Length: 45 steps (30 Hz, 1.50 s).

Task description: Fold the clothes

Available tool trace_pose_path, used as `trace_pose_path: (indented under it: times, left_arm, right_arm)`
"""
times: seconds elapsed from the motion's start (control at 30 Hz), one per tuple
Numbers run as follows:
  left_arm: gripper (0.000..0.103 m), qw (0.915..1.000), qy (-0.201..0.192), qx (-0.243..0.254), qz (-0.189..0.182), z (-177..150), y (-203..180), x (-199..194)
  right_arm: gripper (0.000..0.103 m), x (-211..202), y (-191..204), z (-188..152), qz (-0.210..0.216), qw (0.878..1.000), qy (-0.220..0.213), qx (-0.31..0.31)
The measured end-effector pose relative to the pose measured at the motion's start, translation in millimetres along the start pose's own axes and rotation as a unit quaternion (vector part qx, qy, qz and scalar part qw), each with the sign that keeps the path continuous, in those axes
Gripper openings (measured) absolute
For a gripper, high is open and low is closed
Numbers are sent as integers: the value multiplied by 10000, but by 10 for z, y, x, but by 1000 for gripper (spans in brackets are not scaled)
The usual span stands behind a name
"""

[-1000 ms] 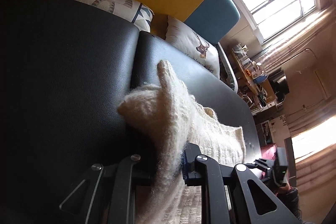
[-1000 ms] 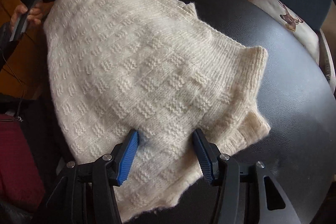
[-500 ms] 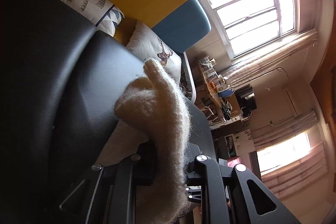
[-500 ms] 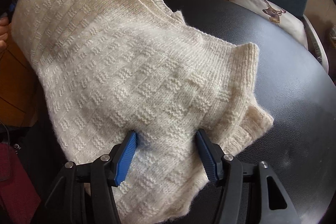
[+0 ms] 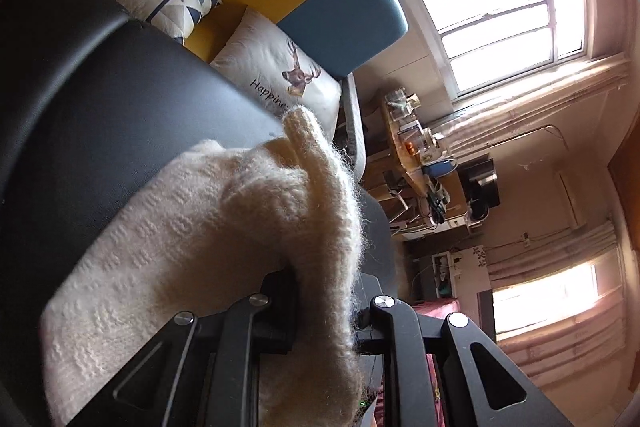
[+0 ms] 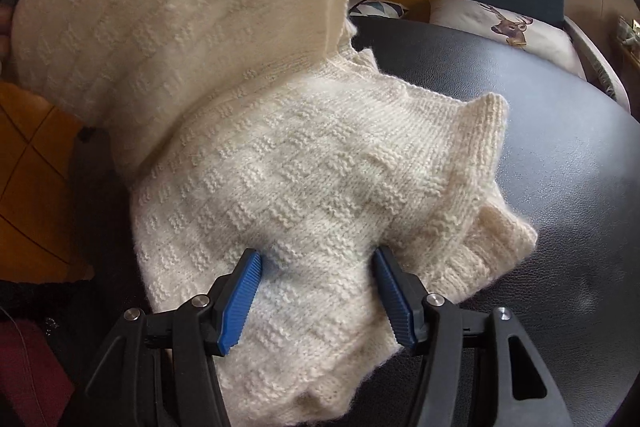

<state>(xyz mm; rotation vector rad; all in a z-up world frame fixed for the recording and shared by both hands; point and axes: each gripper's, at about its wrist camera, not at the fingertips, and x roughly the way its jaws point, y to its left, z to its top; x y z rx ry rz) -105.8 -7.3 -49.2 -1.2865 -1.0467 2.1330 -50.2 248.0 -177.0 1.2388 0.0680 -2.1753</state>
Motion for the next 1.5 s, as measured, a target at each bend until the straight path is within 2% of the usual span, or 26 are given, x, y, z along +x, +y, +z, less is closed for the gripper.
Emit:
trace_pose_path:
  times: [0.17, 0.33, 0.43, 0.53, 0.57, 0.63, 0.77, 0.8, 0.9, 1.0, 1.07, 1.17, 1.3, 1.4, 1.43, 1.5]
  left_arm:
    - [18, 9985, 374, 9, 412, -252, -79, 614]
    - [18, 9947, 597, 169, 820, -417, -70, 981]
    - [20, 9926, 843, -38, 878, -514, 51, 1135]
    - [26, 9919, 1032, -226, 709, -559, 63, 1136]
    - [33, 9921, 1077, -309, 566, -559, 35, 1092]
    - [40, 9918, 1181, -453, 164, -548, -51, 969]
    - [41, 9878, 1326, -261, -780, -470, -291, 567]
    - [41, 9884, 1257, -100, -849, -435, -323, 436]
    - [43, 9934, 917, 278, -630, -305, -172, 47]
    - [45, 9972, 632, 221, -318, -262, 286, -285]
    - [45, 9985, 490, 223, -141, -288, 570, -463]
    - [45, 9983, 413, 421, 27, -467, 881, -615]
    - [45, 9968, 310, 686, 252, -706, 1296, -818]
    - [45, 9871, 460, 1524, 154, -931, 1208, -818]
    - [45, 9791, 467, 1966, 231, -1010, 1126, -785]
    - [45, 9560, 497, 2857, 441, -1157, 960, -688]
  right_arm:
    - [61, 9, -12, -49, 236, 9993, -263, 92]
    - [61, -14, -50, -108, 379, 9976, -546, 200]
    - [61, -41, -72, -161, 456, 9957, -770, 249]
    - [61, -74, -79, -214, 485, 9941, -934, 249]
    - [61, -86, -83, -225, 496, 9937, -968, 257]
    - [61, -110, -98, -238, 527, 9931, -1007, 290]
    - [60, -201, -123, -297, 503, 9931, -988, 386]
    - [60, -251, -133, -333, 481, 9932, -966, 433]
    - [60, -399, -170, -458, 377, 9936, -883, 601]
    - [60, -607, -277, -668, 213, 9912, -847, 998]
    - [60, -846, -245, -744, 394, 9886, -1061, 995]
    - [61, -1144, 70, -679, 960, 9831, -1356, 772]
    - [64, -1246, 658, -417, 1202, 9836, -1339, 86]
    - [64, -1055, 877, -234, 1268, 9864, -1020, -233]
    - [64, -954, 904, -182, 1275, 9877, -859, -268]
    - [64, -727, 933, -125, 1167, 9919, -442, -219]
